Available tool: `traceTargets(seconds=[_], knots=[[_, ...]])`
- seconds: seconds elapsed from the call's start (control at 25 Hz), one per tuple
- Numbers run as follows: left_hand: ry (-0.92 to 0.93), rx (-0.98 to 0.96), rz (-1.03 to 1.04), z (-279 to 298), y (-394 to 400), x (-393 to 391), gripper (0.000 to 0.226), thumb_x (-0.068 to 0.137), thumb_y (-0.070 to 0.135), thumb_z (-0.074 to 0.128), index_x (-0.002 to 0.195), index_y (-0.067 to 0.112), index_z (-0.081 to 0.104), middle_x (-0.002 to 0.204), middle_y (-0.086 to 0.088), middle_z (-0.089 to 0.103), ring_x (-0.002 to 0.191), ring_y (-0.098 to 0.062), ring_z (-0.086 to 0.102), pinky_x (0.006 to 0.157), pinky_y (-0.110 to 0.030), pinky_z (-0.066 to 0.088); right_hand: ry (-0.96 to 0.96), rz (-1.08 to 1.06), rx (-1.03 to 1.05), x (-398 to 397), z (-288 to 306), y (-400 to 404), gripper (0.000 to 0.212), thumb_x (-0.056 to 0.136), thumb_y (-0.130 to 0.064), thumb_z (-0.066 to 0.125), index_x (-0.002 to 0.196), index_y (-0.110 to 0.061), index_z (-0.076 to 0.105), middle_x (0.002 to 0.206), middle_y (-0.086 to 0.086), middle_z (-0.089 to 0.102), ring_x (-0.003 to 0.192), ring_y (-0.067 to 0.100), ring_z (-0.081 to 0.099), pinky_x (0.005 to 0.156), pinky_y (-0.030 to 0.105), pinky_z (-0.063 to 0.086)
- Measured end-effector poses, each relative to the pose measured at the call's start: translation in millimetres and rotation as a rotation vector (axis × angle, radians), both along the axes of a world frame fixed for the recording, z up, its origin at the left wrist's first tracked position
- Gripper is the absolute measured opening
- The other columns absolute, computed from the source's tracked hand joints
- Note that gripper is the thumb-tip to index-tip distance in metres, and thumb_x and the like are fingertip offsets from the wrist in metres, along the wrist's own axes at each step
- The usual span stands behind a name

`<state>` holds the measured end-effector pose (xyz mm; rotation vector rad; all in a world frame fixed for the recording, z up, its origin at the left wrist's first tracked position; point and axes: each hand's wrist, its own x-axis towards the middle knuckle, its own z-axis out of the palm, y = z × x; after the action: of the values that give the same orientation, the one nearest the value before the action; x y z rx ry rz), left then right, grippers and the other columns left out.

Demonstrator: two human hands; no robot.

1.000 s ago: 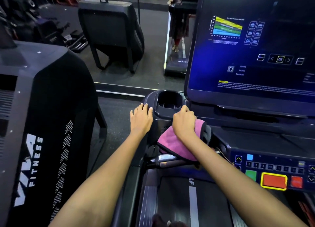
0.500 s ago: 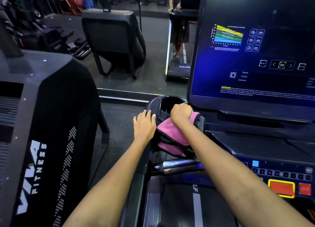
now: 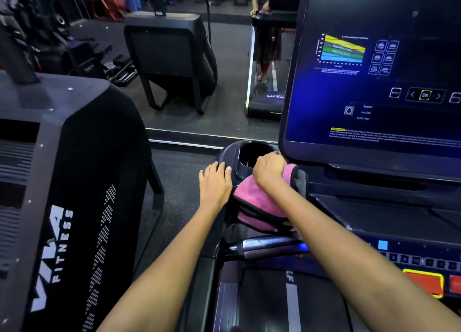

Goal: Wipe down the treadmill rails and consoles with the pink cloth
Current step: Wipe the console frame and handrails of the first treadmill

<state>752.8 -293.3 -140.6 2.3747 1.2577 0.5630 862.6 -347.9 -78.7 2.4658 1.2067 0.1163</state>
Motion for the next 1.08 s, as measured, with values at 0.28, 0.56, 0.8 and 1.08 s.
traceTargets(seconds=[0.28, 0.56, 0.8, 1.08], knots=[[-0.033, -0.018, -0.003, 0, 0, 2, 0.039, 0.101, 0.026, 0.030, 0.128, 0.007, 0.051, 0.136, -0.011, 0.048, 0.129, -0.026, 0.040, 0.109, -0.040, 0.018, 0.292, 0.000, 0.140, 2, -4, -50, 0.035, 0.097, -0.025, 0.034, 0.124, -0.016, 0.055, 0.129, 0.012, 0.037, 0.106, 0.029, 0.057, 0.081, 0.032, 0.042], [-0.058, -0.017, -0.003, -4, 2, 4, 0.035, 0.101, 0.024, 0.029, 0.120, 0.008, 0.054, 0.127, -0.010, 0.051, 0.118, -0.027, 0.047, 0.105, -0.040, 0.025, 0.379, 0.092, 0.059, 9, 3, -18, 0.039, 0.094, -0.029, 0.038, 0.124, -0.011, 0.056, 0.132, 0.015, 0.043, 0.115, 0.038, 0.051, 0.088, 0.039, 0.042], [-0.057, -0.014, 0.006, -5, 2, 6, 0.033, 0.100, 0.023, 0.028, 0.113, 0.009, 0.055, 0.119, -0.010, 0.054, 0.109, -0.029, 0.051, 0.100, -0.041, 0.030, 0.660, 0.160, 0.100, 15, 8, 9, 0.029, 0.091, -0.035, 0.048, 0.104, -0.018, 0.069, 0.113, 0.005, 0.065, 0.105, 0.030, 0.058, 0.079, 0.032, 0.041], [-0.056, -0.027, -0.004, -4, 1, 4, 0.037, 0.101, 0.024, 0.029, 0.125, 0.008, 0.052, 0.131, -0.010, 0.049, 0.123, -0.026, 0.044, 0.107, -0.041, 0.025, 0.539, 0.278, 0.039, 18, 7, -6, 0.022, 0.094, -0.023, 0.048, 0.096, -0.034, 0.067, 0.110, 0.005, 0.046, 0.108, 0.030, 0.054, 0.084, 0.035, 0.041]])
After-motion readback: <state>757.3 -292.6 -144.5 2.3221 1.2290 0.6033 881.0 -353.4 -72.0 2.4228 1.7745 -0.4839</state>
